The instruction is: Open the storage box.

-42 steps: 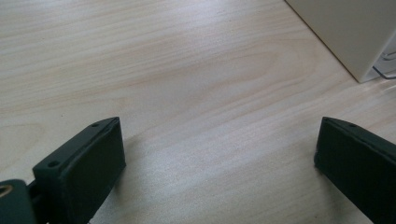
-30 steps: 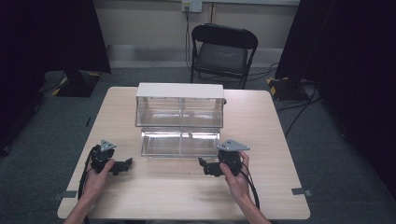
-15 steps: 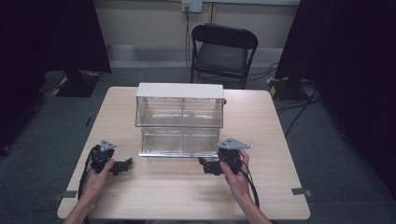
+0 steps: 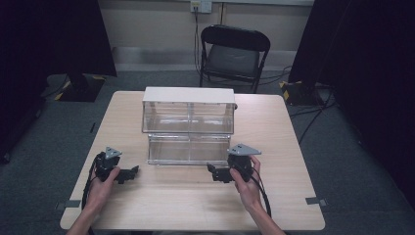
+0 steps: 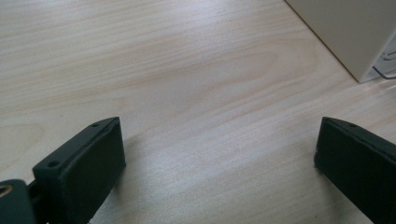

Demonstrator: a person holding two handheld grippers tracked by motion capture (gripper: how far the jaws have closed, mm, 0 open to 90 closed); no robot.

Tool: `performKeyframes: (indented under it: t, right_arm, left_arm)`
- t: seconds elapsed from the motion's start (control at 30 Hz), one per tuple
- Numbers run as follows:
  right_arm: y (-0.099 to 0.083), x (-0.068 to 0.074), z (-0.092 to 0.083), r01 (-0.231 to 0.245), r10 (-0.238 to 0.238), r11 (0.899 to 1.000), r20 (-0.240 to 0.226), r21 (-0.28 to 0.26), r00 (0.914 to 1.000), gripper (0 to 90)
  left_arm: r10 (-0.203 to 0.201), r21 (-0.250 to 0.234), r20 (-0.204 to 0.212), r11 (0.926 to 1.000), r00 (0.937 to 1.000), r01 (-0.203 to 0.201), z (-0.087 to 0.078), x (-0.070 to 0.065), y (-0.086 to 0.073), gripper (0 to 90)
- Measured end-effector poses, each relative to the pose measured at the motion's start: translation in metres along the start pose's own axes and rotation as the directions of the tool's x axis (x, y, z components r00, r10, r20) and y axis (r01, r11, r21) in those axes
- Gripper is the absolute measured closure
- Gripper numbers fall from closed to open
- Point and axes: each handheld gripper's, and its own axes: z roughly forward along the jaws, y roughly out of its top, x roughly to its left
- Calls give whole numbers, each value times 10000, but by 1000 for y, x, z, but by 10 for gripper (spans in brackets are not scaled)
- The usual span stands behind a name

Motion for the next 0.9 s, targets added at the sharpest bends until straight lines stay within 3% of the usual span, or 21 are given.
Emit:
performKeyframes:
  t: [0.9]
  right_arm:
    - [3, 0, 1, -40, 40, 9999, 7, 137, 10000, 0]
  left_arm:
    - [7, -4, 2, 10000, 10000, -7, 0, 0, 0, 13]
